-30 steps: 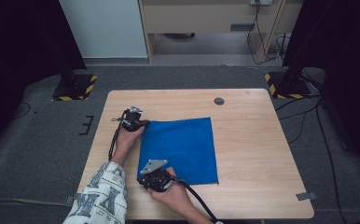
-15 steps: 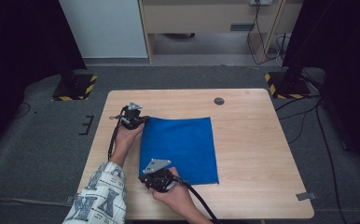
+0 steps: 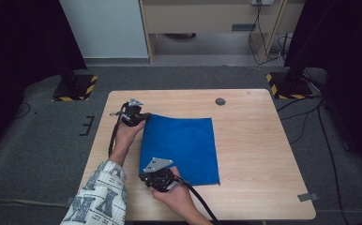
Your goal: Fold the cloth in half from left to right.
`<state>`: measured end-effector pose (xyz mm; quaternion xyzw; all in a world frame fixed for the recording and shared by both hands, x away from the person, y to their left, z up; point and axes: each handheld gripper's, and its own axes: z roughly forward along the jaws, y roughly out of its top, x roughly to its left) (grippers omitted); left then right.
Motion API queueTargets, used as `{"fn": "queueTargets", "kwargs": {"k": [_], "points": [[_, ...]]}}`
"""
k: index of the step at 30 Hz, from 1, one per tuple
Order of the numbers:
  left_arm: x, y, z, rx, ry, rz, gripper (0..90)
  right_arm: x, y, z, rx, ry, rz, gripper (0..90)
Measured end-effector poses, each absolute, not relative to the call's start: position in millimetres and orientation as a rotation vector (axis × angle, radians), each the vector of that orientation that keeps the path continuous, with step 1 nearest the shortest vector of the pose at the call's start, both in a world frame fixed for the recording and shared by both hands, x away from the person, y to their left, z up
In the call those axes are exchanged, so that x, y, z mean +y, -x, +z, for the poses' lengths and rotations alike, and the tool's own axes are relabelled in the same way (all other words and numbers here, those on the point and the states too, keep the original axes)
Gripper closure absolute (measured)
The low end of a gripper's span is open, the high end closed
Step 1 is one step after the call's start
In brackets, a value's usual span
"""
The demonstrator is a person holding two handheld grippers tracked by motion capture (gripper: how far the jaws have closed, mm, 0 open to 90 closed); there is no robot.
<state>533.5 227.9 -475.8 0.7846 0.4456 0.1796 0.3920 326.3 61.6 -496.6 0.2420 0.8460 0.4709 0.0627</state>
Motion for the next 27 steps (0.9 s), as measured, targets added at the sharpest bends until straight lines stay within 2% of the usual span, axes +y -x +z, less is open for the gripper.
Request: {"fn": "queueTargets", "kwargs": {"k": [27], "points": [[219, -526, -463, 1.114, -1.963, 0.463, 89.2, 55, -321, -482, 2.516, -0.717, 1.429, 88.1]]}}
